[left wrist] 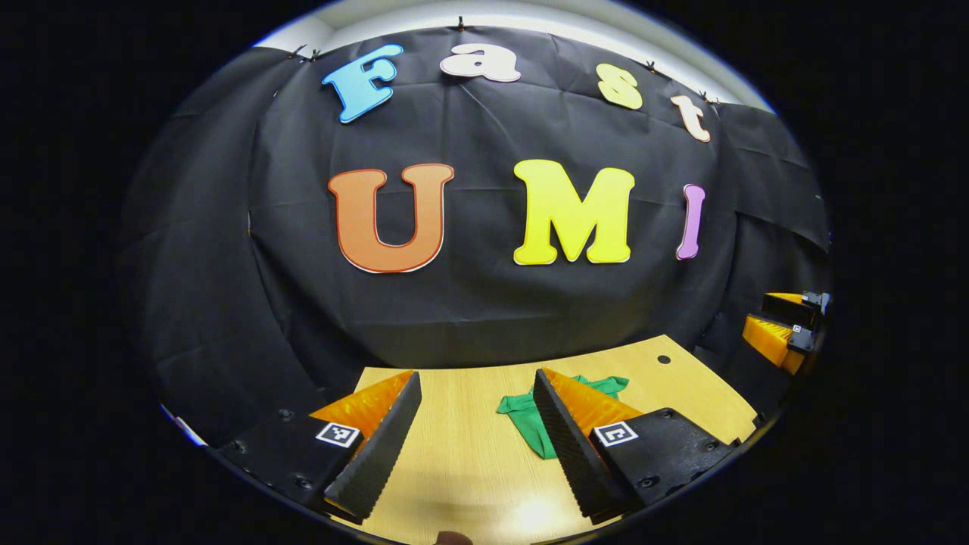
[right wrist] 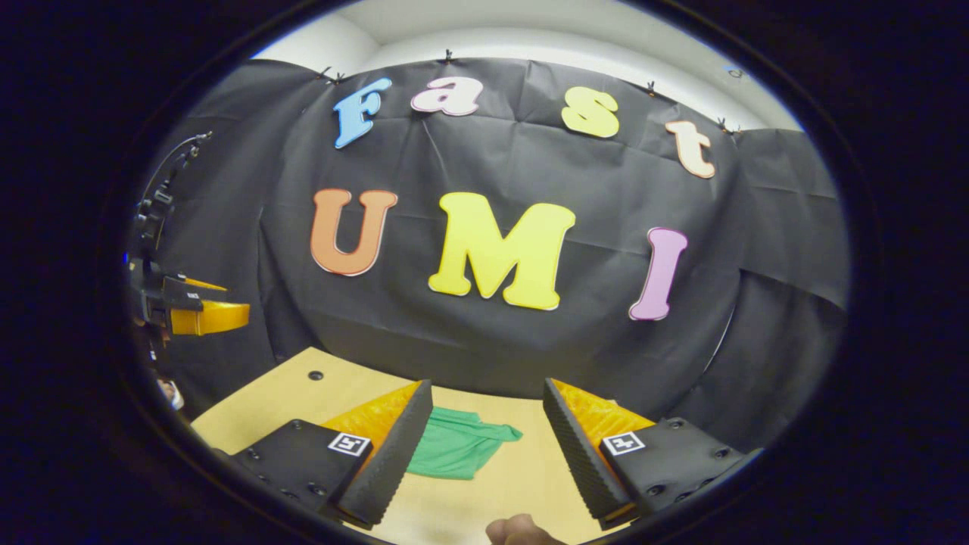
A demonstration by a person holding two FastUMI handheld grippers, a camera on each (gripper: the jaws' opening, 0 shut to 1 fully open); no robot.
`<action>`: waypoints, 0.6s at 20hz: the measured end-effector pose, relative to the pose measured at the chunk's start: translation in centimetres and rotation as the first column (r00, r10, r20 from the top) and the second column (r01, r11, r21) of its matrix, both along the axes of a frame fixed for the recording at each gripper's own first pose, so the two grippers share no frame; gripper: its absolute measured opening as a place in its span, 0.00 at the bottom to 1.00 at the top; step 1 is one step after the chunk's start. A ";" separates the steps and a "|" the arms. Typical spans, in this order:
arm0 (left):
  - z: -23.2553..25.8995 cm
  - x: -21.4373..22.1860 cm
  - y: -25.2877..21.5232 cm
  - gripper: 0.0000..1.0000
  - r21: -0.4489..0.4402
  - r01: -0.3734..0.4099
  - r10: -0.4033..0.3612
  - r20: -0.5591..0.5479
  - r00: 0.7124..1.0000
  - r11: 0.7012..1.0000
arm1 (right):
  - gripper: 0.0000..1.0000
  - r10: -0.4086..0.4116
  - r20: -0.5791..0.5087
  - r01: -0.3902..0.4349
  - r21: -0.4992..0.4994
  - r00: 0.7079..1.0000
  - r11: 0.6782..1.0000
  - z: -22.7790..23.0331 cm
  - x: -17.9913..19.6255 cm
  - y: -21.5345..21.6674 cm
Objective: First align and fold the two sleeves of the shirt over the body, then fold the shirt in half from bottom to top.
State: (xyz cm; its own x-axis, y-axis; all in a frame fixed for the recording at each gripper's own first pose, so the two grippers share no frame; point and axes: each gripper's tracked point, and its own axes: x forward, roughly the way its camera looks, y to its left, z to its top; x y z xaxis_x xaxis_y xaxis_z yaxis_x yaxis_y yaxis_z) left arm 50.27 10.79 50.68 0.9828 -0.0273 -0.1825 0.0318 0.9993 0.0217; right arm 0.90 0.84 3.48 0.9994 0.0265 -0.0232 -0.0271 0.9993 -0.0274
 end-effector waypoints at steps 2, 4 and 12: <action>-0.4 -2.4 0.2 0.96 -0.012 -0.021 0.022 0.005 1.000 1.000 | 0.94 0.013 -0.024 -0.012 0.057 1.000 0.998 -1.5 -1.7 1.9; -0.8 -4.3 0.3 0.96 -0.035 -0.061 0.061 0.018 0.998 0.998 | 0.95 0.006 -0.015 -0.006 0.036 1.000 0.999 -2.4 -2.7 3.0; -1.1 -5.9 -2.8 0.96 -0.089 -0.069 0.077 0.099 0.992 0.994 | 0.94 0.036 0.038 -0.036 0.002 0.999 0.999 -1.7 -3.5 4.4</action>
